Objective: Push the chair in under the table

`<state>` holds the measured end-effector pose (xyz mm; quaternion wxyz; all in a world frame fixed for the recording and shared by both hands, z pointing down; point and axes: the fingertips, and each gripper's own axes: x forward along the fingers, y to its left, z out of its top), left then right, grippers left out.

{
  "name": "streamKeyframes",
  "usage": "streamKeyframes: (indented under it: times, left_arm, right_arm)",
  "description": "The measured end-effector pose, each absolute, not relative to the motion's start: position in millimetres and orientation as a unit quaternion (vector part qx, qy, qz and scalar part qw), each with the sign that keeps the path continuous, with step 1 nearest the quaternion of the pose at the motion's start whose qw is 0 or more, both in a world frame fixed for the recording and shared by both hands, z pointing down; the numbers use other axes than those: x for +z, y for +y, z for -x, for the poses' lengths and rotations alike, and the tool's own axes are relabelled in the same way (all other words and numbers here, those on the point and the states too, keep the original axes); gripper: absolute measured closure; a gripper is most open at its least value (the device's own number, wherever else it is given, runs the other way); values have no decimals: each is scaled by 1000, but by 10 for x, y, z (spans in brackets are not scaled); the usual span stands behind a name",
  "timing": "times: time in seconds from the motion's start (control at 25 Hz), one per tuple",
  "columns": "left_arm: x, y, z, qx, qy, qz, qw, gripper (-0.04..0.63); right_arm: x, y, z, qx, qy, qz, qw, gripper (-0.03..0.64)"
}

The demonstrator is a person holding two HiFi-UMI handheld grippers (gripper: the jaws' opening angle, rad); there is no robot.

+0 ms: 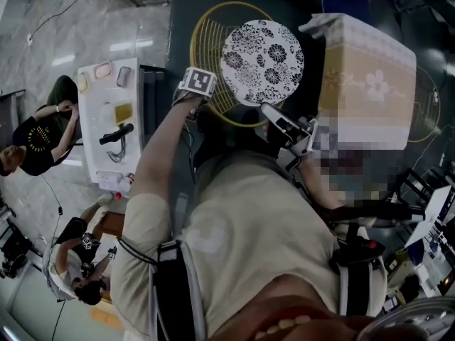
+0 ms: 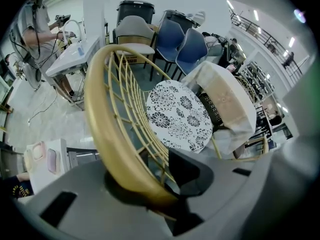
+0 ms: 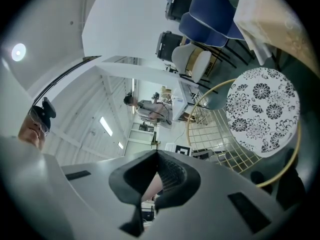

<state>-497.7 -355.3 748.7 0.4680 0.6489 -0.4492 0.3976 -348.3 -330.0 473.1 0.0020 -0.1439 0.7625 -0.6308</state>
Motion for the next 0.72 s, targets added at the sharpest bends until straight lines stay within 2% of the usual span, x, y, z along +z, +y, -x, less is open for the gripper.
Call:
streamKeyframes:
  times: [0.2, 0.72]
  left_arm:
    - [7567, -3558, 4949, 373, -467, -620, 509, 511]
    - [7619, -3603, 4938, 372, -462, -621, 512, 523]
  right_arm:
    - [4789, -3339, 3448, -635, 758, 153, 8, 607]
    - [4890, -3327, 3482, -644, 747, 165, 10, 607]
